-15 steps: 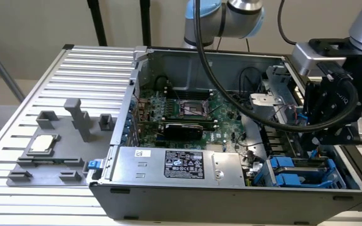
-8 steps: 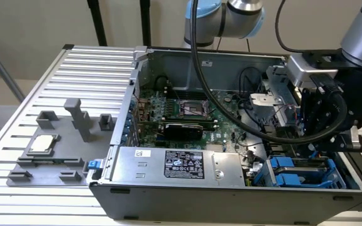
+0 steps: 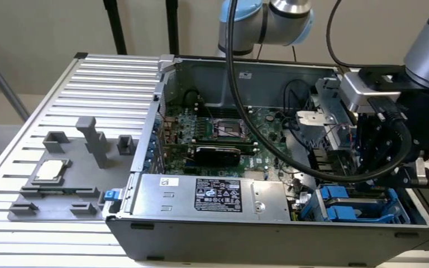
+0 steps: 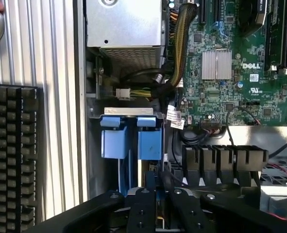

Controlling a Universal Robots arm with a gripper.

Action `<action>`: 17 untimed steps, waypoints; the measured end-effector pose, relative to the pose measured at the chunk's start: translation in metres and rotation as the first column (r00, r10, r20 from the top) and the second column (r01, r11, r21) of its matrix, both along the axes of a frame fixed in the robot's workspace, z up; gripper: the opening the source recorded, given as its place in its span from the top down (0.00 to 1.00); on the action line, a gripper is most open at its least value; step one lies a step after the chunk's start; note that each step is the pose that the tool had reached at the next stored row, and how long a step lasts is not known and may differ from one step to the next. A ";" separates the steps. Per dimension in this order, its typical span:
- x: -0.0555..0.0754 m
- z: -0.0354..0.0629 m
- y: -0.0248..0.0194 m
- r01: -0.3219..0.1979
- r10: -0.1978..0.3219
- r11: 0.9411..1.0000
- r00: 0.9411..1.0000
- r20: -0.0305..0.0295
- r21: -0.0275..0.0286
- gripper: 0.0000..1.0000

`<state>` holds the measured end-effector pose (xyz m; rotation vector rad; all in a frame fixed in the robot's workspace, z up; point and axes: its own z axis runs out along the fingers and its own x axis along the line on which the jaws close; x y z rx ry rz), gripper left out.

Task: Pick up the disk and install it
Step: 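Insert the second disk wire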

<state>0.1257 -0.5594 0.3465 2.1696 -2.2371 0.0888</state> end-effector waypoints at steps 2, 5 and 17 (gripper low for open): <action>0.000 -0.0014 -0.0005 0.000 0.000 1.000 1.000 0.000 0.000 1.00; 0.001 -0.0033 -0.0010 0.000 0.000 1.000 1.000 0.000 0.001 1.00; 0.003 -0.0053 -0.0007 0.000 0.000 1.000 1.000 0.001 0.004 1.00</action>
